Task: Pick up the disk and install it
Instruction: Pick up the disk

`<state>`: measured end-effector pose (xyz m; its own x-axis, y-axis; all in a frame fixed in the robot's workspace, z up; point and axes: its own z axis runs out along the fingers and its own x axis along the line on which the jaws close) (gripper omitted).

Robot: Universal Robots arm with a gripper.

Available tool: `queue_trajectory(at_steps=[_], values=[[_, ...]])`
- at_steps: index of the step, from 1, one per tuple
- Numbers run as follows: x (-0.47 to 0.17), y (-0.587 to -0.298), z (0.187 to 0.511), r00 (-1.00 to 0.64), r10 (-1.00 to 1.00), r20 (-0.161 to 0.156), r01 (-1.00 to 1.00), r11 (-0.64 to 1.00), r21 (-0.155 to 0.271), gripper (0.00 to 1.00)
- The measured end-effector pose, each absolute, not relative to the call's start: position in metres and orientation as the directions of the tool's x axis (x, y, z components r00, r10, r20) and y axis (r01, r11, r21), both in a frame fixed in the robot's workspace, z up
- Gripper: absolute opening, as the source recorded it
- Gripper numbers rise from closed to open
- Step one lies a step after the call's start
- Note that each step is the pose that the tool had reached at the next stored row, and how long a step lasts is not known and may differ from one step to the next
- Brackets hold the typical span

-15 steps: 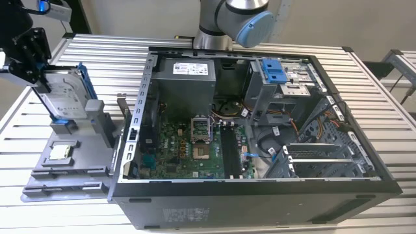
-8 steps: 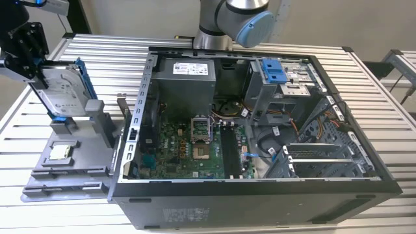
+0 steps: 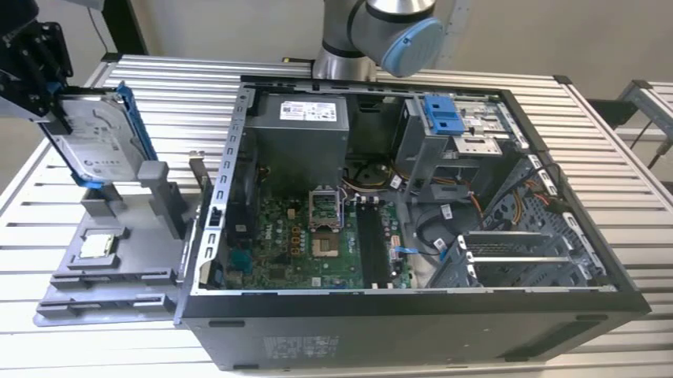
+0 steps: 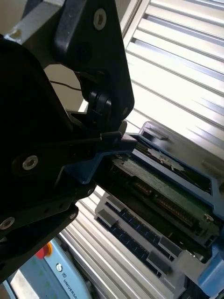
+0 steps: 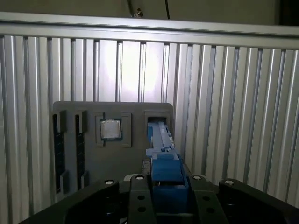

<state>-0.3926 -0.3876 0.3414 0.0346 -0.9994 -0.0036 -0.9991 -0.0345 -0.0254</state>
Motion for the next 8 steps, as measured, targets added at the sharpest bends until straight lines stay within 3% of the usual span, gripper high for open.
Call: queue_trajectory(at_steps=[8], values=[[-0.393,-0.388,0.357,0.035,-0.999,-0.004,-0.999,-0.034,-0.025,0.0]])
